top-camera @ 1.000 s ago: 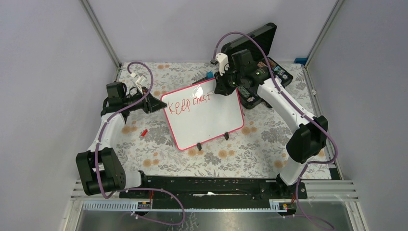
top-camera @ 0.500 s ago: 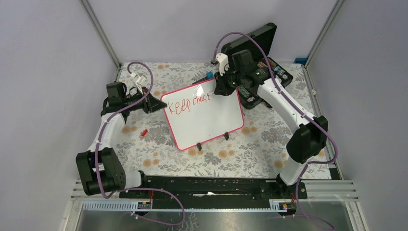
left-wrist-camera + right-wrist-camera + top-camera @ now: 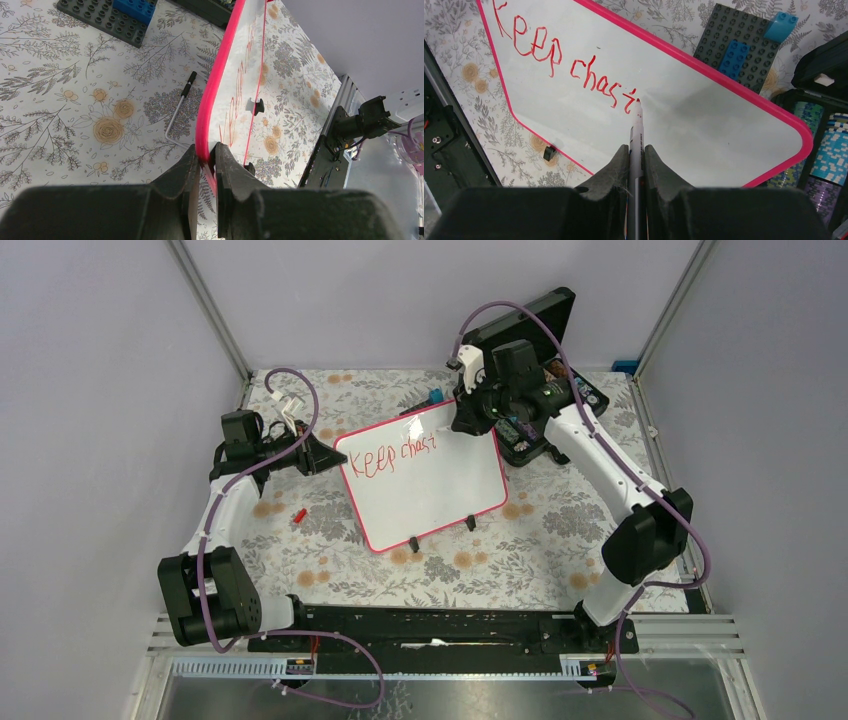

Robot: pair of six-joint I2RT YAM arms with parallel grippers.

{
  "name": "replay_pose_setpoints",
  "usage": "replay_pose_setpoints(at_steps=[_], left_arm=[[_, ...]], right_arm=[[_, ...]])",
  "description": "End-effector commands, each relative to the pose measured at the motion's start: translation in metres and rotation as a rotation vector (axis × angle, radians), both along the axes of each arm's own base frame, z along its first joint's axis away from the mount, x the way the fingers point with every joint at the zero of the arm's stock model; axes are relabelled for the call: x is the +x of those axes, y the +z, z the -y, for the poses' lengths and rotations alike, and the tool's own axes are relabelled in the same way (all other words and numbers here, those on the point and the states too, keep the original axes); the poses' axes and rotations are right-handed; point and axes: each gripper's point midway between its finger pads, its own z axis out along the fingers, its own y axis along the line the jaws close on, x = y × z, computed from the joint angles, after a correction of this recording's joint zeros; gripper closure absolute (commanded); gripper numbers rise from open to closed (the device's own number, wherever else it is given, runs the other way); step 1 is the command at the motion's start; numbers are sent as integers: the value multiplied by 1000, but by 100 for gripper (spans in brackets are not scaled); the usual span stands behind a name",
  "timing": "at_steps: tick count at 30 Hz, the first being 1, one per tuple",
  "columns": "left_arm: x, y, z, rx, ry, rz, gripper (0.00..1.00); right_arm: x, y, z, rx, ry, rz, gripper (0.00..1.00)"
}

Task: Write a sentence on the whiteboard

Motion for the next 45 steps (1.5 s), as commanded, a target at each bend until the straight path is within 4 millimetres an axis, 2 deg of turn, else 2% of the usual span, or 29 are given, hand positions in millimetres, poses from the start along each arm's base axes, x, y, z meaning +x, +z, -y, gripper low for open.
replay_pose_setpoints(at_steps=[1,23,35,40,45], left_arm=[[5,10,4,40,-35,110,100],[5,10,4,41,-36,112,100],[5,9,4,42,-36,111,100],[5,9,4,41,-38,110,100],[5,9,4,41,-36,109,100]], right_arm=[[2,4,4,-6,-4,28,100],[7,-12,0,-27,3,7,100],[0,-32,3,-47,5,-27,100],[-7,-33,3,-46,10,-34,100],[-3,-27,3,-40,4,-16,100]])
